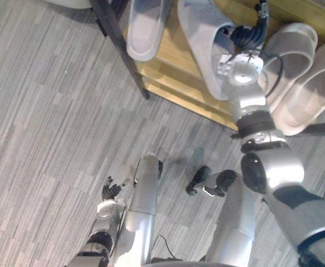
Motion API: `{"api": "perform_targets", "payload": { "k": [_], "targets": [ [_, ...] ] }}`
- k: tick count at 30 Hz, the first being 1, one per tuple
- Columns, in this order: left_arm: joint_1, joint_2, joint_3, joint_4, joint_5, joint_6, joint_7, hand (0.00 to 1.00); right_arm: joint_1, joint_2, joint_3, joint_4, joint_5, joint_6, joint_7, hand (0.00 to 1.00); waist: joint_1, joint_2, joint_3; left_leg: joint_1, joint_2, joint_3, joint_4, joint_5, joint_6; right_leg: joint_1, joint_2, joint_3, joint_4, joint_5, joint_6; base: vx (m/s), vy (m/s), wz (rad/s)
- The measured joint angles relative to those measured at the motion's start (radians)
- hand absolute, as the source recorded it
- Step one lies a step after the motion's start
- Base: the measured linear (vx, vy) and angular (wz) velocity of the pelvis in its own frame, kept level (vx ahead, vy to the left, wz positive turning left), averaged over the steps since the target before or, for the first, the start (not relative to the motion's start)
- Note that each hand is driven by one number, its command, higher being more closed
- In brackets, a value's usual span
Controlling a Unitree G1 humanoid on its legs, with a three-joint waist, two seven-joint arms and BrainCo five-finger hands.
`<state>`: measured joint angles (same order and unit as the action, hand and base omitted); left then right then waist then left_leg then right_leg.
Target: Organize the slippers on the shoe rack
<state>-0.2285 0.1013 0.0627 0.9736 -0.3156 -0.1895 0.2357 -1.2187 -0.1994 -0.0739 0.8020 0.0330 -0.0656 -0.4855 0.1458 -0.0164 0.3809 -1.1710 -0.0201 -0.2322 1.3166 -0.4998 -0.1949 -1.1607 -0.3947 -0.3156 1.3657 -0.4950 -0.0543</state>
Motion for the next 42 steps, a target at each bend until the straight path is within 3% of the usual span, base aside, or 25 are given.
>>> {"api": "perform_targets", "payload": {
  "k": [7, 33, 42],
  "targets": [
    [0.003, -0.024, 0.039, 0.002, 0.0, 0.0, -0.001, 0.0, 0.064, 0.038, -0.002, -0.006, 0.013, -0.005, 0.037, 0.0, -0.002, -0.007, -0.027, 0.056, 0.012, 0.005, -0.063, 0.008, -0.002, 0.05, 0.013, -0.01, -0.05, 0.002, -0.002, 0.04, -0.002, -0.01],
    [0.003, -0.04, 0.117, 0.026, -0.001, -0.001, -0.003, 0.0, 0.173, 0.116, -0.04, -0.006, 0.031, -0.005, 0.113, 0.0, -0.016, -0.011, -0.028, 0.128, 0.043, 0.013, -0.131, 0.014, -0.004, 0.122, 0.039, -0.031, -0.115, 0.006, -0.004, 0.02, 0.003, -0.01],
    [0.004, -0.039, 0.146, 0.029, -0.001, 0.0, -0.003, 0.0, 0.394, 0.211, 0.088, -0.275, 0.137, -0.047, 0.135, 0.0, -0.033, -0.018, -0.024, 0.151, 0.059, 0.018, -0.154, 0.015, -0.006, 0.141, 0.055, -0.032, -0.137, 0.009, -0.001, 0.01, -0.001, -0.03]
  ]
}}
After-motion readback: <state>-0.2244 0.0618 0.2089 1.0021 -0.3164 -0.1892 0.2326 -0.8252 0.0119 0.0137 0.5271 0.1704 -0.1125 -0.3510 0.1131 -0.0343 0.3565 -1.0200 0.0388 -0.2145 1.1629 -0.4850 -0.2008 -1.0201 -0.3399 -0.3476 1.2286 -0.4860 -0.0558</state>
